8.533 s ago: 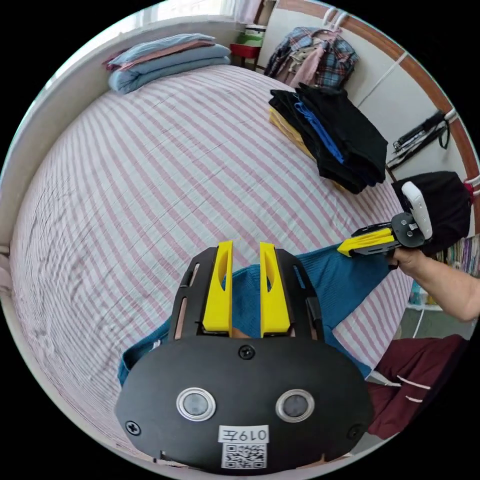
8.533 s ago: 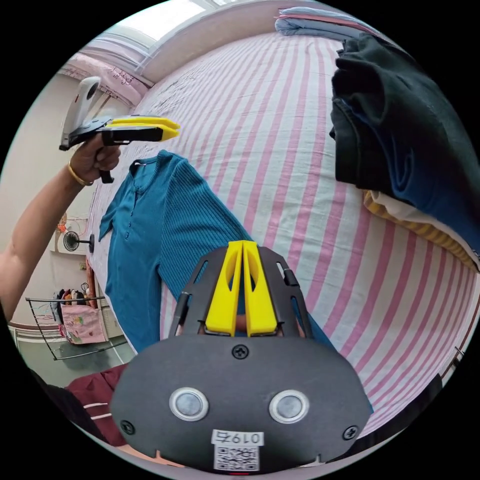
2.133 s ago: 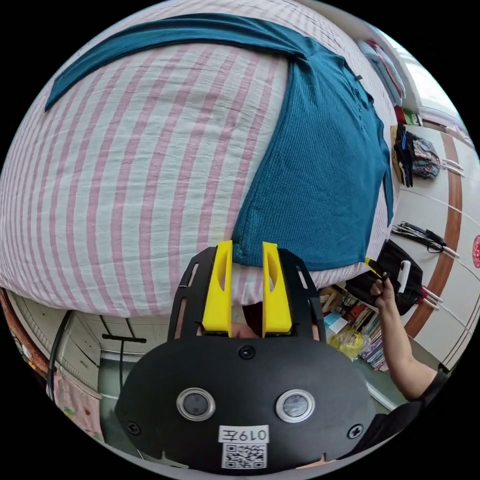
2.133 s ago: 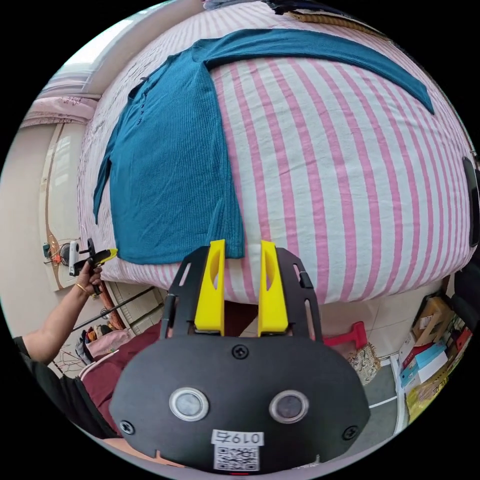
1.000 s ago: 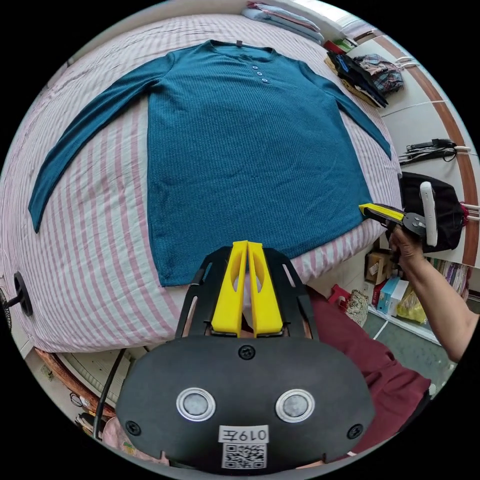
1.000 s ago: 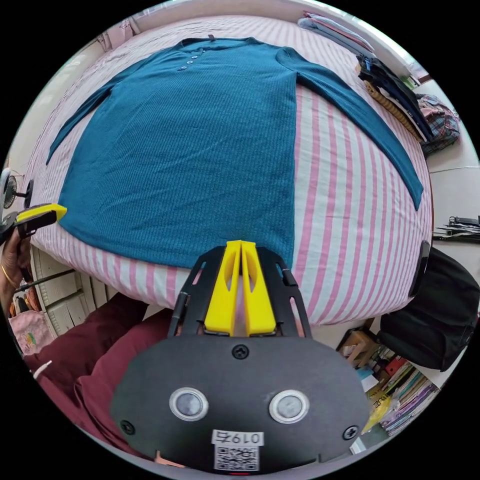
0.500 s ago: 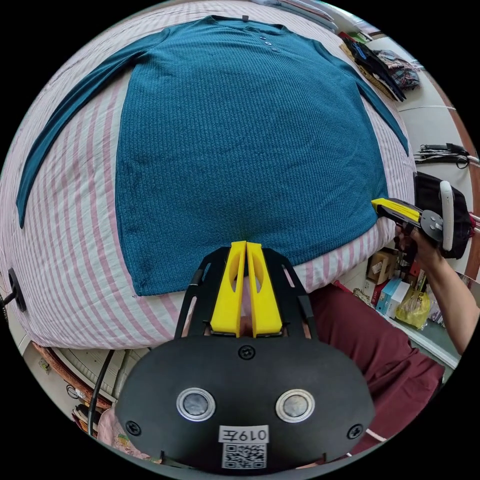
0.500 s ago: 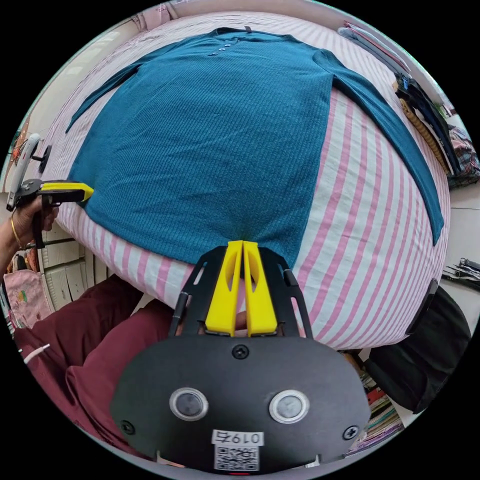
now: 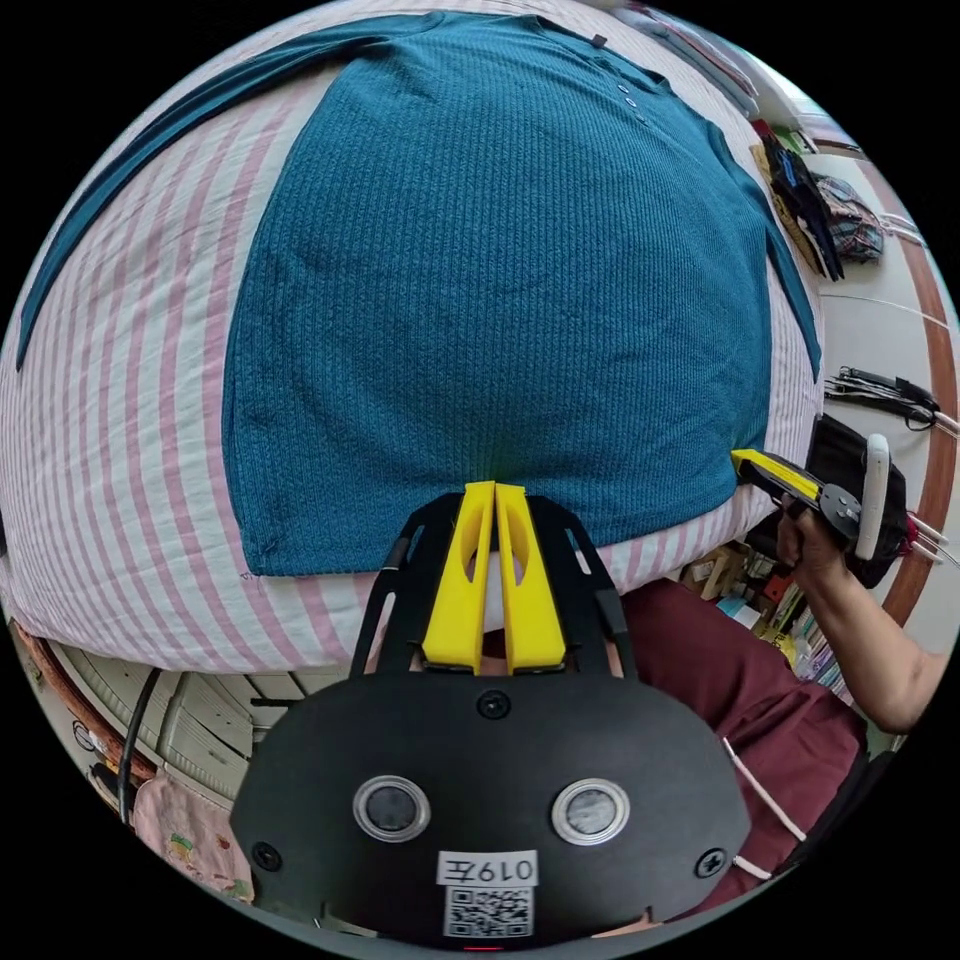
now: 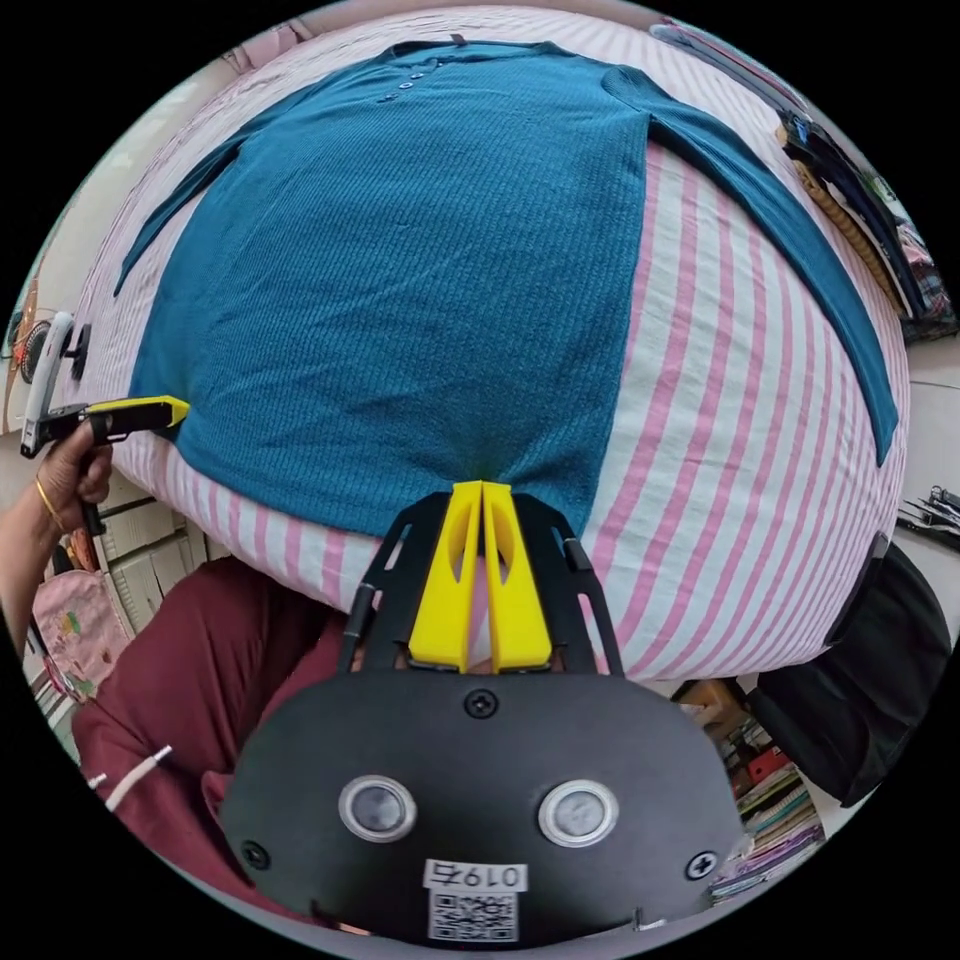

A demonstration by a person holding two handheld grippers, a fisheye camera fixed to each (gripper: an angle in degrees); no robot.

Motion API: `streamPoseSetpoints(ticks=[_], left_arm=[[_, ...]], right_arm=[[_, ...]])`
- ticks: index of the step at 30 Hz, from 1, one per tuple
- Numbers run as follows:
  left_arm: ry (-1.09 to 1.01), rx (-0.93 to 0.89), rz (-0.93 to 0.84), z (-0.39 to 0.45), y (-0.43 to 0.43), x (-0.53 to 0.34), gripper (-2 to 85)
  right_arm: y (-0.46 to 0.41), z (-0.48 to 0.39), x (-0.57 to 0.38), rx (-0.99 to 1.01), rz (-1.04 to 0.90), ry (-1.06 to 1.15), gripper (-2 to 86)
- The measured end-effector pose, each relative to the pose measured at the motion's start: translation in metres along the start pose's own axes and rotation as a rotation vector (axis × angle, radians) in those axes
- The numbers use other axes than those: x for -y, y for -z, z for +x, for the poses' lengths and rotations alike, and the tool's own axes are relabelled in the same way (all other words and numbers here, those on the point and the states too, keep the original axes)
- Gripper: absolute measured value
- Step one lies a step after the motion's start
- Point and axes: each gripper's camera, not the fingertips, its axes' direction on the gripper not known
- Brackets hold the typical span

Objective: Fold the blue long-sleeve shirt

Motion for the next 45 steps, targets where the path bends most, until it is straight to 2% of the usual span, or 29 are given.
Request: streamPoseSetpoints(ticks=[5,7,11,14,19,21,25,28,31,36,39,45], left_arm=[[-0.022,-0.087,0.067,-0.005,0.039,-0.009,0.5],[0.031,-0.191,0.199,-0.021,0.07,-0.023,0.5],[0.115,-0.278,0.365,-0.046,0.12,-0.033,0.7],[0.115,-0.215,0.428,-0.054,0.16,-0.016,0.7],[-0.086,-0.109,0.564,-0.037,0.235,0.078,1.0],[-0.17,-0.09,0.621,-0.027,0.256,0.123,1.0],[-0.349,-0.015,0.592,0.001,0.29,0.233,1.5],[-0.458,0.107,0.535,0.021,0.303,0.296,2.3],[-0.553,0.152,0.48,0.036,0.314,0.341,4.3],[-0.667,0.205,0.381,0.064,0.327,0.389,7.4],[-0.69,0.268,0.332,0.077,0.333,0.415,7.2],[-0.742,0.228,0.226,0.097,0.351,0.455,6.2]], right_arm=[[0.034,0.014,-0.008,0.049,0.036,0.079,-1.0],[0.049,0.024,-0.01,0.072,0.054,0.051,-1.0],[0.082,0.058,-0.002,0.162,0.125,-0.142,-0.9],[0.102,0.077,0.012,0.203,0.205,-0.256,-0.9],[0.141,0.094,0.045,0.251,0.382,-0.302,-0.1],[0.159,0.107,0.07,0.346,0.511,-0.317,3.0],[0.181,0.121,0.133,0.346,0.603,-0.226,6.1],[0.197,0.127,0.198,0.281,0.631,-0.078,6.2],[0.205,0.126,0.262,0.172,0.608,0.088,7.4],[0.209,0.123,0.347,0.037,0.549,0.25,7.6],[0.209,0.12,0.38,0.017,0.52,0.296,7.8],[0.215,0.123,0.424,0.024,0.48,0.343,9.5]])
